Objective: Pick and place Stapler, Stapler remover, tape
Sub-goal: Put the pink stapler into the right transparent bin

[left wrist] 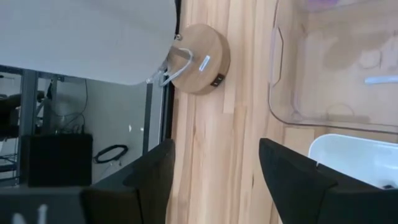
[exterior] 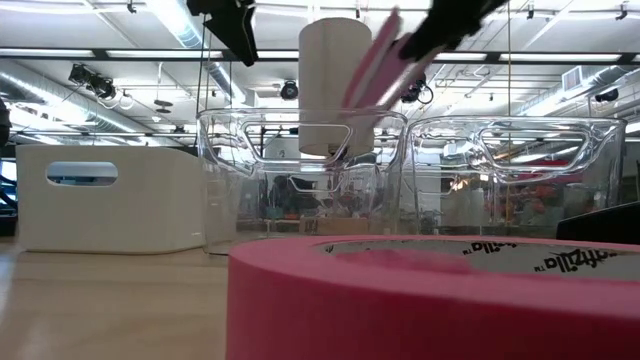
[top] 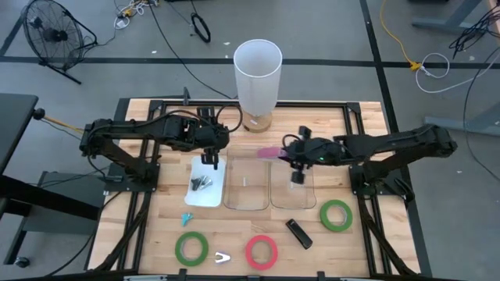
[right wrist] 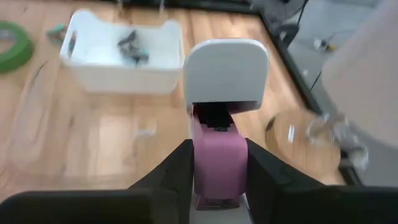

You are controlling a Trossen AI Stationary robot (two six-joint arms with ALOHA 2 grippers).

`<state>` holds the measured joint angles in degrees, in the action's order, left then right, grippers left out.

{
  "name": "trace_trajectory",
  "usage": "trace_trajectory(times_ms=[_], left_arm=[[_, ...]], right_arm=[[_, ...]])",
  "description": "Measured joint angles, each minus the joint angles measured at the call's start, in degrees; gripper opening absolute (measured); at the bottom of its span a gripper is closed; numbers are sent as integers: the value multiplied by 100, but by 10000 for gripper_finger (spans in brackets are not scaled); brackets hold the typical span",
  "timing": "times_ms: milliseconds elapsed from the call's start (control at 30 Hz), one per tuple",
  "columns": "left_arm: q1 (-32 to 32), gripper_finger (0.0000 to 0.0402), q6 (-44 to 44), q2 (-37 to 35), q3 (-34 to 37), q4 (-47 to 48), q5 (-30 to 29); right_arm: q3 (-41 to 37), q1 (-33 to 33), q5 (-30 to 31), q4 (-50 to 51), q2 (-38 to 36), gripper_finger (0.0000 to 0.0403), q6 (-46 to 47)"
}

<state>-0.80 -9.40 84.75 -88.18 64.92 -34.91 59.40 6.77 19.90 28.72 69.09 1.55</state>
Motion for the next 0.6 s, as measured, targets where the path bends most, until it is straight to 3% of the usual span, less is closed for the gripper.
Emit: trace_trajectory(times_ms=[300, 600], left_arm=[[4, 233, 89, -2, 0, 26, -1], [4, 233, 135, -2, 0, 22, 2]], right_arm=[[-196, 447, 397, 1076, -698, 106, 1145], [-1285, 420, 605, 221, -706, 106, 1462]])
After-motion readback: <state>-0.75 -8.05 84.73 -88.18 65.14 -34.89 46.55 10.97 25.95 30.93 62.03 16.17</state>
